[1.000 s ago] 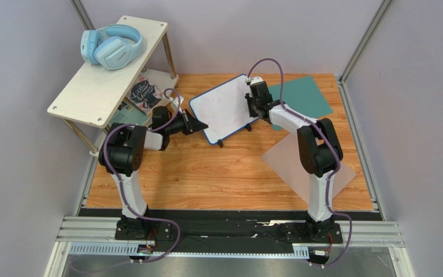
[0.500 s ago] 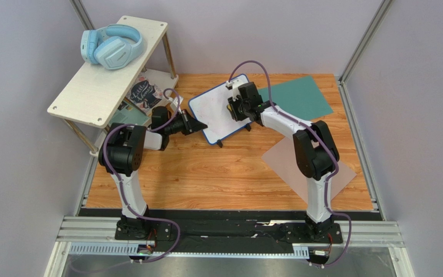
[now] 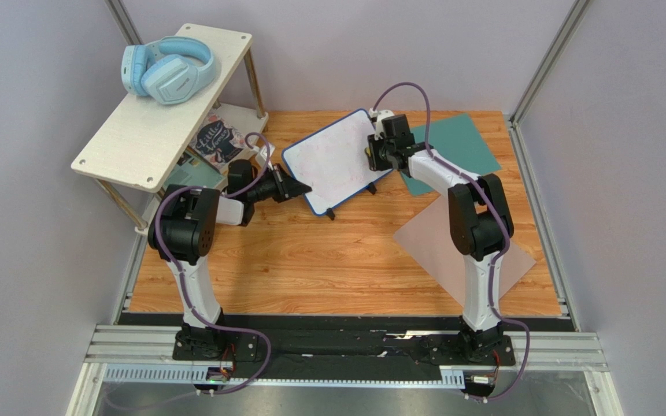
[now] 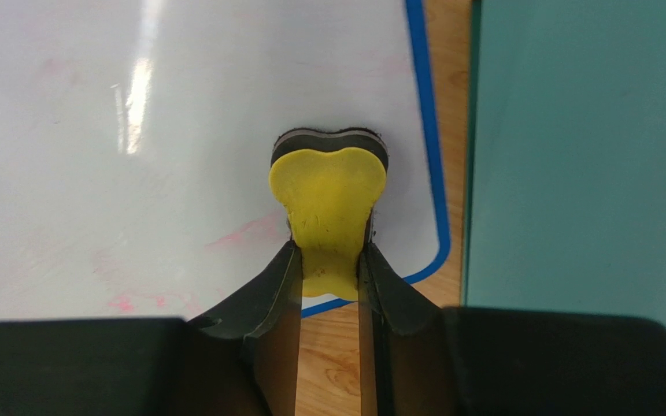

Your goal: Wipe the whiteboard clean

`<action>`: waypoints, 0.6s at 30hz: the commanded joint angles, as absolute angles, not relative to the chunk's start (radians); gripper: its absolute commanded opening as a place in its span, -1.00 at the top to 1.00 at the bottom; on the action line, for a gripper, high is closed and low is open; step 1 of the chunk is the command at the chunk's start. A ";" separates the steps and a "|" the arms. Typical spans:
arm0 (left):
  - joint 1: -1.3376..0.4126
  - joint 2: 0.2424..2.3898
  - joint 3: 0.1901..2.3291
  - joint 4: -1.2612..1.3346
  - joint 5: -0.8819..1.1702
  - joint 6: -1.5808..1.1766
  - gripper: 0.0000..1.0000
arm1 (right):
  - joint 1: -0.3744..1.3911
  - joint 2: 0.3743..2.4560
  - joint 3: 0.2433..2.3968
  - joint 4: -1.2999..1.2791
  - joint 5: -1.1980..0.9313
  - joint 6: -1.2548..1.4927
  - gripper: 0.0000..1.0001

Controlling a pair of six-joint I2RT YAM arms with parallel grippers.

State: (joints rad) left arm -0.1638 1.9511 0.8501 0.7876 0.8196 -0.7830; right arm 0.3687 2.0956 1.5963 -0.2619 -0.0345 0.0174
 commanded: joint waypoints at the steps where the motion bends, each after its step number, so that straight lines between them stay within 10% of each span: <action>1: -0.169 1.960 0.851 0.758 0.831 -0.741 1.00 | 0.348 2.169 1.673 -0.281 -0.012 0.012 1.00; 18: -0.169 1.964 0.854 0.764 0.836 -0.742 1.00 | 0.485 2.210 1.856 -0.319 -0.261 -0.049 1.00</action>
